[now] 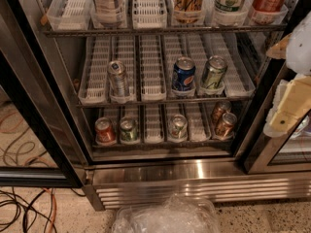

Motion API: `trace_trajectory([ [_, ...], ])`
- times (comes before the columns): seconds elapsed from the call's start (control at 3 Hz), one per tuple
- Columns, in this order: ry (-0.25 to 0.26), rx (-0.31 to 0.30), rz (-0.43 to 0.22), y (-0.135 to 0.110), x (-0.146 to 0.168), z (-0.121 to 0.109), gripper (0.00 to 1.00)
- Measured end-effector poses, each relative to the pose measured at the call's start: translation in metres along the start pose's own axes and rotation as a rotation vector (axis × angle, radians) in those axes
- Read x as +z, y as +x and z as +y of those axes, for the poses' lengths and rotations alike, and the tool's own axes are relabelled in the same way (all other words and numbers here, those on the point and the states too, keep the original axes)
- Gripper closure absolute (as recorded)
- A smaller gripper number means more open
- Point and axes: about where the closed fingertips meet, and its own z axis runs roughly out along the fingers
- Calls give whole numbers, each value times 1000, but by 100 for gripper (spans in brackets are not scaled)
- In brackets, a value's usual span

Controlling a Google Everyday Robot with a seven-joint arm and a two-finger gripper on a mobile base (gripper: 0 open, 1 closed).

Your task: Pick orange can from bottom shelf of fridge

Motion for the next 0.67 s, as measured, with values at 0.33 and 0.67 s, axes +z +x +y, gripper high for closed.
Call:
trace_trajectory([
  [0.33, 40, 58, -31, 5, 24, 12, 0],
  [0.67, 53, 171, -97, 15, 66, 26, 0],
])
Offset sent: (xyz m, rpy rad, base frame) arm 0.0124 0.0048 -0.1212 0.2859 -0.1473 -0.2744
